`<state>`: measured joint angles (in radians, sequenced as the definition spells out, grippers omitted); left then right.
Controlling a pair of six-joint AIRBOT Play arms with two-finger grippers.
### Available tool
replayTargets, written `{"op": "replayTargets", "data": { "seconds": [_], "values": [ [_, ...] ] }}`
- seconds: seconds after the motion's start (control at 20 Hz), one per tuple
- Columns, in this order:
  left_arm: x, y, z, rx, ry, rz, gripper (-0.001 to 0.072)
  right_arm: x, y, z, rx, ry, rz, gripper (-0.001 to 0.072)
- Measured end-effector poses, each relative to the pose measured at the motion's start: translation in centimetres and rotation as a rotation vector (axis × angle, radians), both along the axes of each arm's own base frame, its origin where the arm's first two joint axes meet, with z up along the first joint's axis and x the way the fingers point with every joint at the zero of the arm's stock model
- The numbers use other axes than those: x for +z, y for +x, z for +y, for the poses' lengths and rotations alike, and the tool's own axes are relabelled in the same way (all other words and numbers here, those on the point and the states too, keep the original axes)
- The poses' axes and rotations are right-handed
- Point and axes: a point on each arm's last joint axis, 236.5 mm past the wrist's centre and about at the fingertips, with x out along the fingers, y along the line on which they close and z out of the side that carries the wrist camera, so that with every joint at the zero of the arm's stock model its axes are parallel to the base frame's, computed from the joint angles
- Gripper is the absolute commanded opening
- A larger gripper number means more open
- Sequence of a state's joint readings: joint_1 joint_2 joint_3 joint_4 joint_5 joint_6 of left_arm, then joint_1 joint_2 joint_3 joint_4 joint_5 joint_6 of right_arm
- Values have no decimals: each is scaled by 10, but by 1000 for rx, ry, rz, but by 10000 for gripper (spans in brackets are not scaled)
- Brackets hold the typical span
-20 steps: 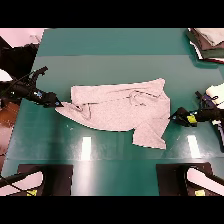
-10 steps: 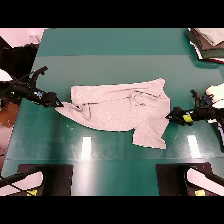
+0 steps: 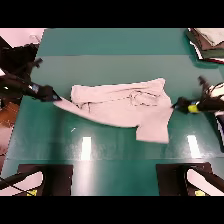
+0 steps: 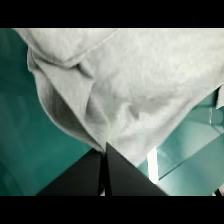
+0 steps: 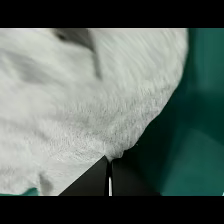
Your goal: Fold the shirts.
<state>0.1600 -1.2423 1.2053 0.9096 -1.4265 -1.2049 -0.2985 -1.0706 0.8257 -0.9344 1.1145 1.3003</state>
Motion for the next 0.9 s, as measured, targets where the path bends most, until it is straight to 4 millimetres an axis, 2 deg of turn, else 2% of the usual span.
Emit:
{"op": "replayTargets", "data": {
  "seconds": [0.05, 0.15, 0.2, 0.3, 0.4, 0.5, 0.6, 0.7, 0.8, 0.9],
  "values": [
    [21, 8, 1, 8, 6, -57, 23, 31, 12, -4, 2, -26, -85, 12],
    [80, 23, 3, 30, 19, -211, 23, 107, 34, -10, -1, -83, -278, 11],
    [118, 30, 4, 47, 29, -313, 23, 151, 40, -12, -8, -110, -380, 12],
    [200, 33, 4, 75, 44, -531, 23, 239, 41, -12, -16, -166, -583, 12],
    [284, 18, 3, 95, 57, -753, 23, 321, 27, -8, -24, -214, -771, 12],
    [363, -16, -3, 109, 67, -974, 22, 394, 1, 0, -28, -258, -941, 11],
    [420, -59, -8, 130, 64, -1151, 22, 448, -32, 10, -23, -299, -1071, 12],
    [460, -104, -14, 146, 57, -1288, 22, 486, -66, 21, -17, -329, -1165, 11],
    [486, -147, -20, 155, 52, -1397, 22, 508, -94, 23, -32, -379, -1211, 10],
    [503, -181, -25, 162, 47, -1479, 22, 518, -114, 18, -57, -440, -1212, 10]
  ]
}}
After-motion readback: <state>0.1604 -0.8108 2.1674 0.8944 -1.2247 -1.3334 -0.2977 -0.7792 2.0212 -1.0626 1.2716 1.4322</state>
